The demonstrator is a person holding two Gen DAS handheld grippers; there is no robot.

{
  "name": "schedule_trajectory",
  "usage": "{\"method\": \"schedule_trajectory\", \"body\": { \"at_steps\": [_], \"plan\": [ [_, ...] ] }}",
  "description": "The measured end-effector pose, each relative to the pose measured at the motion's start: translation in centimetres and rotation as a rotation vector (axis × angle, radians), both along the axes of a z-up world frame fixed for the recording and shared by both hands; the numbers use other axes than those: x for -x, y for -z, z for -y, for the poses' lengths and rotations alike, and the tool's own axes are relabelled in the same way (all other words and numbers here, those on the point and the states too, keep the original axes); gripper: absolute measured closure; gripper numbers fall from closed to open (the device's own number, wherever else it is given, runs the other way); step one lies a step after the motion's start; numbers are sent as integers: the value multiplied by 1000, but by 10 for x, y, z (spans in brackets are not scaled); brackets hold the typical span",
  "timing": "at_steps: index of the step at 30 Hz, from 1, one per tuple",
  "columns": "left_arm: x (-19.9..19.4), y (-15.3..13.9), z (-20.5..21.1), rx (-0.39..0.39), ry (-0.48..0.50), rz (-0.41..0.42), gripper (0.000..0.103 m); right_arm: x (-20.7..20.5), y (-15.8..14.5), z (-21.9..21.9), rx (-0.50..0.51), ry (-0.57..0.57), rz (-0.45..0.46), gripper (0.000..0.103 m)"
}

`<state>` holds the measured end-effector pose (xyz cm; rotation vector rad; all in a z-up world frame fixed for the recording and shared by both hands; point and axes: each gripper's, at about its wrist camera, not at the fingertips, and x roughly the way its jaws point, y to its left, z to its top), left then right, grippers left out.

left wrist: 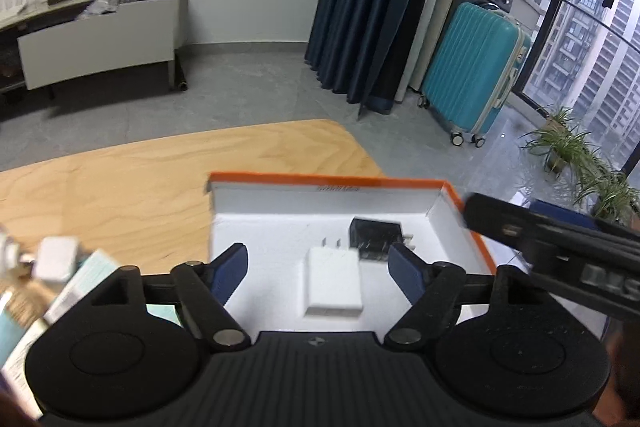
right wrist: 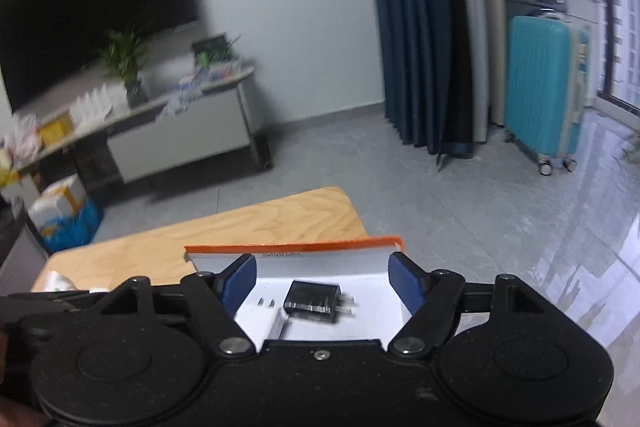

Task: Organize rigid objects
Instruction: 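Open both tools to drop the chargers into the white box, then grasp the white plug diffuser with the left tool while the right tool grasps the glass bottle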

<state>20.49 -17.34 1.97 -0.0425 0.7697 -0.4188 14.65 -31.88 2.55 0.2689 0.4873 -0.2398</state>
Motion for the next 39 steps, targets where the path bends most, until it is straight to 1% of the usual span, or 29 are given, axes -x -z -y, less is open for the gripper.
{"method": "schedule_trajectory", "body": {
  "at_steps": [1,4,7,11,14,16,18,21,23,24,26,27,29,32,35,37,39],
  "plan": [
    [4,-1,-3,-12,-3,2,19,12,2,-6,-6,8,12,12],
    [20,-5,-15,-34,-27,9,18,41,14,-28,14,14,0,11],
    [35,-8,-33,-36,-59,11,16,63,28,-47,-20,-1,10,10],
    [51,-11,-53,-49,-101,22,14,68,45,-72,45,-52,2,10],
    [63,-14,-69,-46,-142,31,13,64,56,-83,138,-58,-20,10],
    [69,-16,-81,-35,-173,28,12,65,60,-81,167,-24,-13,11],
    [77,-16,-94,-29,-198,27,12,70,60,-78,159,-15,19,11],
    [85,-16,-107,-34,-232,29,12,71,56,-78,215,8,59,10],
    [90,-17,-114,-36,-251,33,12,68,55,-74,193,-1,78,10],
    [93,-17,-117,-36,-262,37,11,65,58,-73,181,-8,66,10],
    [98,-18,-125,-38,-282,41,11,57,65,-70,174,-41,-10,10],
    [103,-17,-131,-42,-292,45,11,56,68,-70,181,-48,-31,11],
    [110,-16,-143,-53,-308,55,10,61,67,-67,214,-34,-23,11],
    [120,-14,-162,-52,-342,59,9,63,63,-54,257,5,-45,11],
    [127,-10,-181,-42,-388,56,9,67,59,-45,263,59,-52,11],
    [132,-8,-191,-34,-412,51,8,74,52,-49,264,53,-17,10],
    [135,-4,-198,-34,-430,44,8,75,45,-61,249,-3,9,10]
  ]
}}
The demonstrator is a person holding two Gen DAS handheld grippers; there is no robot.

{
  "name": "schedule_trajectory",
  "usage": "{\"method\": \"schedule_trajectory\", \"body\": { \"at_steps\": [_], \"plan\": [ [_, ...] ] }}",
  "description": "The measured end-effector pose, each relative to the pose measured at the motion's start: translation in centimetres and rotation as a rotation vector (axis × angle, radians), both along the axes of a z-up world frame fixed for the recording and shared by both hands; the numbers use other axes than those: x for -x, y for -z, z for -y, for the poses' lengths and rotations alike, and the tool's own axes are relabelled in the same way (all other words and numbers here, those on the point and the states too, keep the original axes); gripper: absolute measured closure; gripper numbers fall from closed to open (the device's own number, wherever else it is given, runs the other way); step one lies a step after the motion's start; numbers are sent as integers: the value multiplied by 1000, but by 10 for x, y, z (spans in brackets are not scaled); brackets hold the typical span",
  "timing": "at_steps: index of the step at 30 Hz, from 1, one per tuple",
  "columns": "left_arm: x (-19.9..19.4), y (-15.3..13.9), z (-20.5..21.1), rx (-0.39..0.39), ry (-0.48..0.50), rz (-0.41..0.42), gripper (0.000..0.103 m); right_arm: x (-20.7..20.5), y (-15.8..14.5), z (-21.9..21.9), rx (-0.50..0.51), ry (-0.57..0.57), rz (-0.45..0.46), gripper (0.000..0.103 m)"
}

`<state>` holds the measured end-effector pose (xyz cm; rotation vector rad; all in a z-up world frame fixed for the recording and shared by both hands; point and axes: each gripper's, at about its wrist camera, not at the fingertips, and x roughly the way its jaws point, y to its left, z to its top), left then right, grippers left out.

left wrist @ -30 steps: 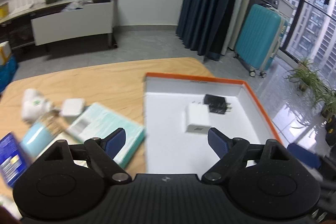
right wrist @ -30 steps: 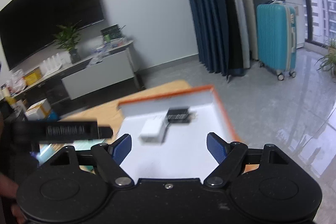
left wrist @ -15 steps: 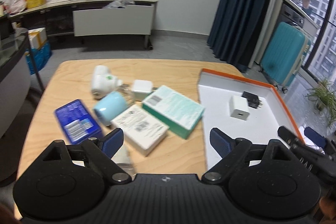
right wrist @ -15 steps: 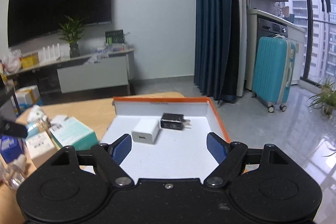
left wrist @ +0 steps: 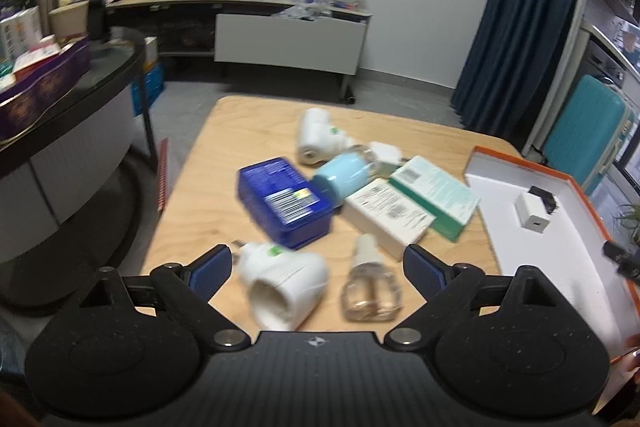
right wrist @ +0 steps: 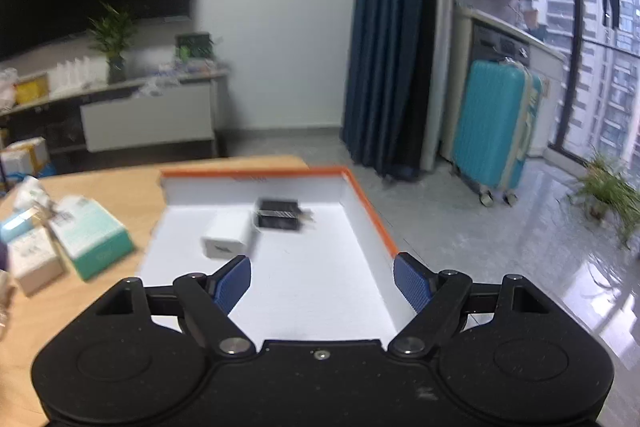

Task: Organize rigid objects
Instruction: 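Grasp the white plug diffuser with the left tool while the right tool grasps the glass bottle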

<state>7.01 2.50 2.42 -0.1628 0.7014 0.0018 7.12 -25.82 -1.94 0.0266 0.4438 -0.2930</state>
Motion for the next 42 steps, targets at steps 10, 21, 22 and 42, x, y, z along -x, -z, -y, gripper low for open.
{"method": "schedule_trajectory", "body": {
  "at_steps": [10,21,22,42],
  "plan": [
    [0,21,-21,-16,-45,-22,3,-9,-23,-74,-89,-286,-25,10],
    [-31,56,-20,-118,33,-42,2,-13,-20,-127,-81,-409,-93,10],
    [-33,60,-23,-97,39,-48,5,-14,-18,-130,-82,-412,-103,10],
    [-1,31,-48,-7,-20,62,30,-77,40,-220,-148,-463,-333,12]
  ]
}}
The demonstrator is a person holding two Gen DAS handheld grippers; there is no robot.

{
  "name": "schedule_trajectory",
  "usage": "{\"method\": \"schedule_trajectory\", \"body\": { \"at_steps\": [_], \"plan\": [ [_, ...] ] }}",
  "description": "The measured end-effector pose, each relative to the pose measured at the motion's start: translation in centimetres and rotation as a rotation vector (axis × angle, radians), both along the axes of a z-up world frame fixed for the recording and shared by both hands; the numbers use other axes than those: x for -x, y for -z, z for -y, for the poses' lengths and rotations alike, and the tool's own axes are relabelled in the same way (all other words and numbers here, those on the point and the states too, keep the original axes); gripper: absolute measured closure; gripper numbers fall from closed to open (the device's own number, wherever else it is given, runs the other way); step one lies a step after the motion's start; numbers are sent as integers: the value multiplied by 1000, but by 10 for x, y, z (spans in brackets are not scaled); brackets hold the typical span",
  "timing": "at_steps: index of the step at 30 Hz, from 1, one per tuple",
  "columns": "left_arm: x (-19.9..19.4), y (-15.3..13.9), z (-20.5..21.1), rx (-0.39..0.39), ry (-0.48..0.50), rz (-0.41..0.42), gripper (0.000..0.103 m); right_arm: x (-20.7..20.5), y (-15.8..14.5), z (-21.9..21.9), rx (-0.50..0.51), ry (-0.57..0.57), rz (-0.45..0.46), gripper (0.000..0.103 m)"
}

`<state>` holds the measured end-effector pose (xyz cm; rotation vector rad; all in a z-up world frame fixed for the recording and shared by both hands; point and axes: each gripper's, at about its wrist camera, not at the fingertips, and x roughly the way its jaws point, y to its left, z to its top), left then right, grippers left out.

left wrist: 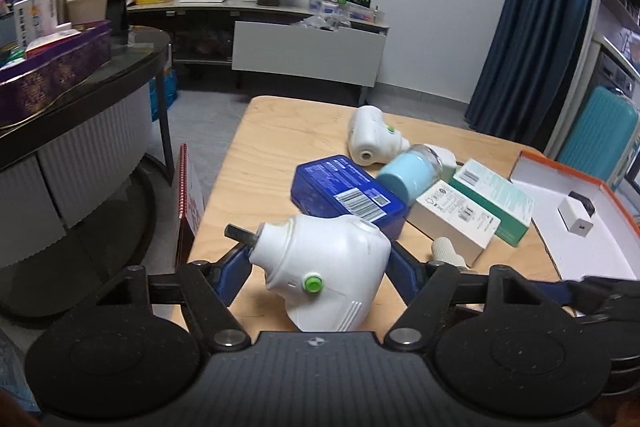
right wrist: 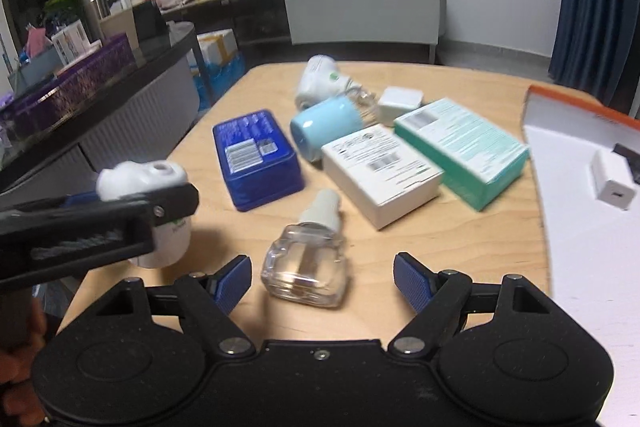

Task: Organize rigid objects
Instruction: 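Grasp the white plug diffuser with the left tool while the right tool grasps the glass bottle, then carry the diffuser and glass bottle over the white box with both tools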

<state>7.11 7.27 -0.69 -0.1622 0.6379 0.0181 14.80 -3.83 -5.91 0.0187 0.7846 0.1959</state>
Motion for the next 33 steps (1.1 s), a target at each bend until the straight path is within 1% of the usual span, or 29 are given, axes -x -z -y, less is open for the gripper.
{"method": "schedule_trajectory", "body": {
  "at_steps": [2,3,4,5,10,15,19,24,27,33],
  "plan": [
    [-1,1,0,1,1,-1,30,-6,7,-5,21,4,-20,21],
    [-3,2,0,1,2,-4,30,-6,7,-7,45,5,1,27],
    [-3,2,0,0,6,-3,30,-6,7,-8,62,3,7,40],
    [-3,2,0,-3,11,-2,30,-5,7,-8,70,0,12,43],
    [-1,1,6,0,36,7,30,2,1,11,41,38,6,44],
    [1,-3,17,17,62,19,30,20,-20,35,19,45,61,44],
    [2,-8,31,45,86,20,30,34,-35,53,26,61,100,44],
    [2,-16,52,38,131,33,30,45,-51,73,33,94,136,44],
    [3,-19,62,47,149,36,30,51,-60,86,43,115,160,44],
    [1,-26,78,35,181,46,30,60,-69,111,34,166,177,44]
  ]
}}
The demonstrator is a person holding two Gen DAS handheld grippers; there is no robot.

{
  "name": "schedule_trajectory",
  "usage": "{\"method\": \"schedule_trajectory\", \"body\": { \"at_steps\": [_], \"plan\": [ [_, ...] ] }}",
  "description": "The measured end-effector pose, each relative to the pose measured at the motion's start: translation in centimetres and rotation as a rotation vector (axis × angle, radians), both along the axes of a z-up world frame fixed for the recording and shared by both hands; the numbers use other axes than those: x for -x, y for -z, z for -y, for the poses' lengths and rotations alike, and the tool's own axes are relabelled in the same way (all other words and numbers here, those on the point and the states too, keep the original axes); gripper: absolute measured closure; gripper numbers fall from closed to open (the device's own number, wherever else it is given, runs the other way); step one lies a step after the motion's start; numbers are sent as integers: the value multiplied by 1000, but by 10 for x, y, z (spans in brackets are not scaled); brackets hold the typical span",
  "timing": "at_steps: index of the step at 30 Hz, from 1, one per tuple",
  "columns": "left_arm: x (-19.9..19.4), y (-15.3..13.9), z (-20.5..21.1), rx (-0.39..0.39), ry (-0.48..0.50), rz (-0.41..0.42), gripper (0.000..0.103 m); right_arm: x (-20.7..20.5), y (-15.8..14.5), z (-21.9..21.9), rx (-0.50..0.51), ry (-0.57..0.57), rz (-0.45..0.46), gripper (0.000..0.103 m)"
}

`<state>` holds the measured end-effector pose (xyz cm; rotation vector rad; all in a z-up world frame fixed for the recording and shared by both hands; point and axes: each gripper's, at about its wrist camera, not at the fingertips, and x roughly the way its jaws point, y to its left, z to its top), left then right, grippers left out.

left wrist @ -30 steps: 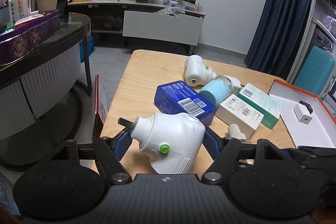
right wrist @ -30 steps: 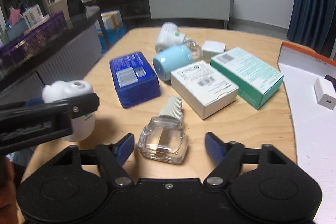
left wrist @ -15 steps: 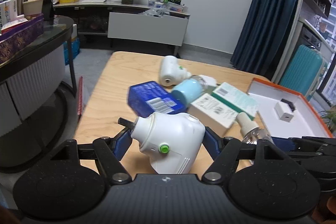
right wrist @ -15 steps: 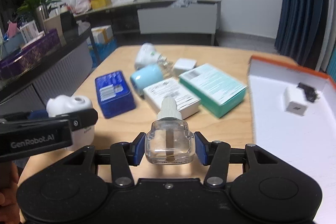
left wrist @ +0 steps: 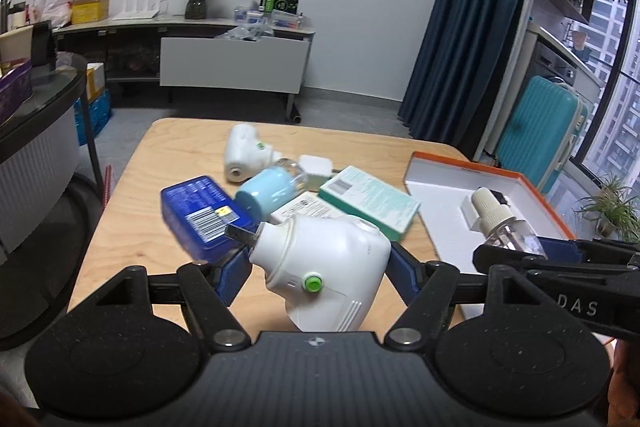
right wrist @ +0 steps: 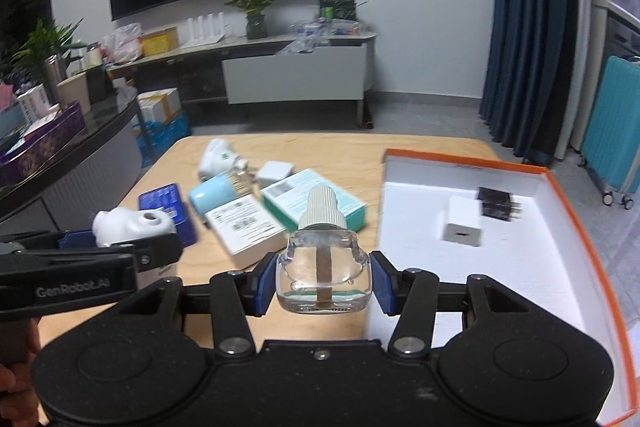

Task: Organize rigid objects
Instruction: 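Carry the diffuser and glass bottle over the white box with both tools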

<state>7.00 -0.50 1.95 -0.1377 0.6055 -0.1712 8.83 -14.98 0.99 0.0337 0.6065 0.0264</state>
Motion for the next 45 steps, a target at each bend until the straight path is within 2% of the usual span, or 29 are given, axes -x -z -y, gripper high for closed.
{"method": "schedule_trajectory", "body": {
  "at_steps": [14,24,45],
  "plan": [
    [-14,-15,32,-18,20,-2,30,13,-8,32,-29,56,33,44],
    [-20,-20,52,1,34,-15,30,21,-16,53,-36,95,58,44],
    [-27,-25,98,2,120,-21,30,36,-23,85,-42,165,75,44]
  ]
}}
